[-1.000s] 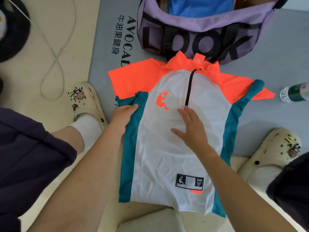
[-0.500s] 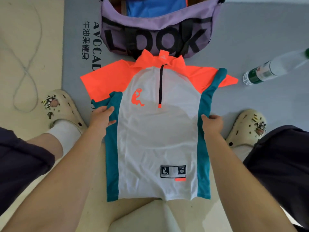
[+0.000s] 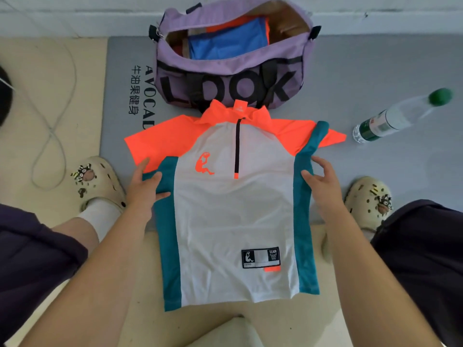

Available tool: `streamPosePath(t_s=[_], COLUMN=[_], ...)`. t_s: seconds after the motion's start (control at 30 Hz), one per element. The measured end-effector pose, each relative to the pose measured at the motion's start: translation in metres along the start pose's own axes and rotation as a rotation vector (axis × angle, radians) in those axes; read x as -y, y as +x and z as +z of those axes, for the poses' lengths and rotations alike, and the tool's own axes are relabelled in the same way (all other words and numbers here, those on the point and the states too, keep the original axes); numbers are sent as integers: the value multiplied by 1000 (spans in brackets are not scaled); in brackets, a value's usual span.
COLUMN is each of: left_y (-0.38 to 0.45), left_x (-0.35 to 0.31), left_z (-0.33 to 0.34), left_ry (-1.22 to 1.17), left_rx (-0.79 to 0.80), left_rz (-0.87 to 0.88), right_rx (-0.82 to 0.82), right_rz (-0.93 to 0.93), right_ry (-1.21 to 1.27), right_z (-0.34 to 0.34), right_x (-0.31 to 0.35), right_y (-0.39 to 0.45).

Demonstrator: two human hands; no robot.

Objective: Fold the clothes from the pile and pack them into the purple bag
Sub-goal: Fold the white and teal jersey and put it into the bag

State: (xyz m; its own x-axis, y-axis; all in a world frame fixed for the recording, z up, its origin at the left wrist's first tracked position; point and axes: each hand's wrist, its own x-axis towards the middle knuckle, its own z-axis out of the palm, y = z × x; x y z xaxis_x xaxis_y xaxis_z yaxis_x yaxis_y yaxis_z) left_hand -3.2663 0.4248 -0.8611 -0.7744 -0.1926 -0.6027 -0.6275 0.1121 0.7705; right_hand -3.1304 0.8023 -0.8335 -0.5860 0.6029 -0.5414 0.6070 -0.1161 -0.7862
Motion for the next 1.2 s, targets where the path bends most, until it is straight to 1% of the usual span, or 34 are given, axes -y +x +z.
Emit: streamPosePath(t_s=[0.07,0.13,0.23,0.3,0.37,0.43,0.5,0.53,0.57,0.6,0.63,0.67,0.73,0.8,0.83,0.9,1.03,1.13,1.17,1.2], left_y=[0,0,5,10,15,19,23,26,29,31,33,36,40,45,48,52,53,51,51,51], left_x=[-3,-7,-11,-12,-13,-14,-13,-13,-14,-16,-16,-17,-19,-18,-18,-16,-3,-2,-5,-8], left_z=[-2,-4,-4,-3,-4,-6,-5,-2,1,6,11,15,23,29,30,31,26,24,25,27], left_ry=[36,113,289,414,517,652,756,788,805,803,772,706,489,336,327,397,646,844,903,956], left_rx=[151,266,342,291,138,-24,-110,-129,-136,-129,-107,-76,-25,-12,-11,-28,-101,-123,-145,-159], left_rz=[16,30,39,81,165,293,433,485,521,544,548,517,371,265,248,266,339,382,435,507], right_rx=[86,155,168,111,23,-92,-192,-210,-204,-183,-163,-158,-167,-196,-207,-218,-215,-195,-216,-255], right_rz=[-31,-53,-35,-60,-143,-221,-345,-406,-444,-441,-389,-303,-150,-98,-86,-79,-112,-103,-135,-210], right_ry=[-40,-55,-191,-380,-520,-548,-577,-584,-570,-539,-491,-423,-261,-159,-137,-155,-461,-602,-669,-750], right_z=[-1,0,5,8,10,10,10,11,12,14,17,19,22,24,24,25,20,20,22,26], right_x=[1,0,-3,-5,-6,-8,-8,-8,-6,-5,-4,-3,-4,-5,-6,-9,-20,-20,-17,-13], right_y=[2,4,10,17,25,33,40,43,46,49,52,55,62,67,69,72,75,72,69,65])
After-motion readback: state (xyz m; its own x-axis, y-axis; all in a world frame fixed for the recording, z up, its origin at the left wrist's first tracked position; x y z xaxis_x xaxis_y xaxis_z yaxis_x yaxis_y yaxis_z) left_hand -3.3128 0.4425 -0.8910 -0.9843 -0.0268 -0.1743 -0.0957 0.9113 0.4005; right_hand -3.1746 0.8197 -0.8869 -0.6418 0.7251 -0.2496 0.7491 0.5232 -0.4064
